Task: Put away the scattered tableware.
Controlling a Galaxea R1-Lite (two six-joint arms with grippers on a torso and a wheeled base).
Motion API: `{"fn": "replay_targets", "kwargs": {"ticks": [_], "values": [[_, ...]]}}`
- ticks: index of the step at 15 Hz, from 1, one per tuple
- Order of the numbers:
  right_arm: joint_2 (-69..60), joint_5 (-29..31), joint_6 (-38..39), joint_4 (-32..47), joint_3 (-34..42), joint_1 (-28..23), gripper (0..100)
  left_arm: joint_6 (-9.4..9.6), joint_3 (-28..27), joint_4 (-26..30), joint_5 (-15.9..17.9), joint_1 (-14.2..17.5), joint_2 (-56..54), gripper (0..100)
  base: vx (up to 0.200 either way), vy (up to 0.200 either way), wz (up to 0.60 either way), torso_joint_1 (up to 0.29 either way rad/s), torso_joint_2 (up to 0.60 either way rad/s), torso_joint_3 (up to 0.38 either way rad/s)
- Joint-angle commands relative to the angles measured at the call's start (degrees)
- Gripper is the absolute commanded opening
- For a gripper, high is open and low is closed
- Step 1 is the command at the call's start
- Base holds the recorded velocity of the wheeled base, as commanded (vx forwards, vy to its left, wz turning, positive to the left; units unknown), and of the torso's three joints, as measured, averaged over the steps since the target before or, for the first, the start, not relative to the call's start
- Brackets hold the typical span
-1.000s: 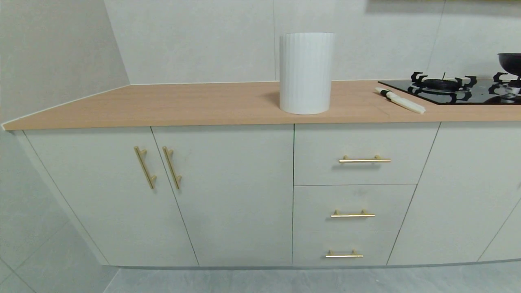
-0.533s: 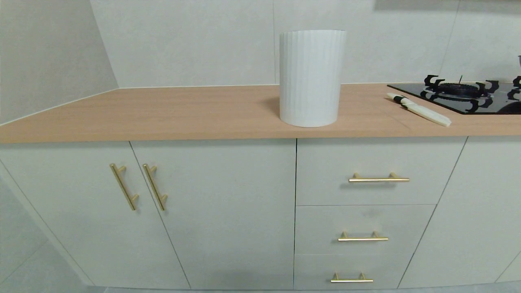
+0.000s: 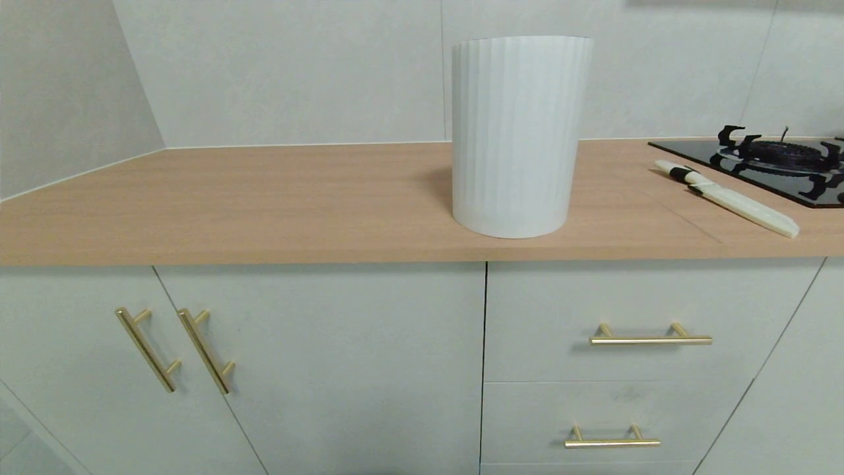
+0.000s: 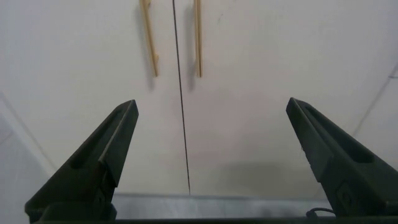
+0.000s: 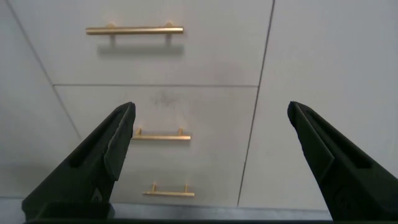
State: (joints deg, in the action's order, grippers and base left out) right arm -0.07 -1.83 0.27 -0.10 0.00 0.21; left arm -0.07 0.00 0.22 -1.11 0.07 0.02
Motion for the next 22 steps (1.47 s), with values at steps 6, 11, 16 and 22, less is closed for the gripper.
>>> {"fn": "replay_targets", "kwargs": {"ticks": [6, 11, 16, 22], "values": [[0.1, 0.0, 0.1, 0.0, 0.0, 0.1, 100, -0.01, 0.0, 0.0, 0.0, 0.0, 0.0, 100, 0.0, 0.0, 0.0, 0.0, 0.0, 0.0], [0.1, 0.0, 0.1, -0.1, 0.0, 0.1, 100, 0.07, 0.0, 0.0, 0.0, 0.0, 0.0, 100, 0.0, -0.12, 0.0, 0.0, 0.0, 0.0], [0.1, 0.0, 0.1, 0.0, 0.0, 0.1, 100, -0.01, 0.0, 0.0, 0.0, 0.0, 0.0, 100, 0.0, -0.2, 0.0, -0.002, 0.0, 0.006], [0.1, 0.0, 0.0, 0.0, 0.0, 0.1, 100, -0.01, 0.0, 0.0, 0.0, 0.1, 0.0, 100, 0.0, -0.033, 0.0, 0.0, 0.0, 0.0]]}}
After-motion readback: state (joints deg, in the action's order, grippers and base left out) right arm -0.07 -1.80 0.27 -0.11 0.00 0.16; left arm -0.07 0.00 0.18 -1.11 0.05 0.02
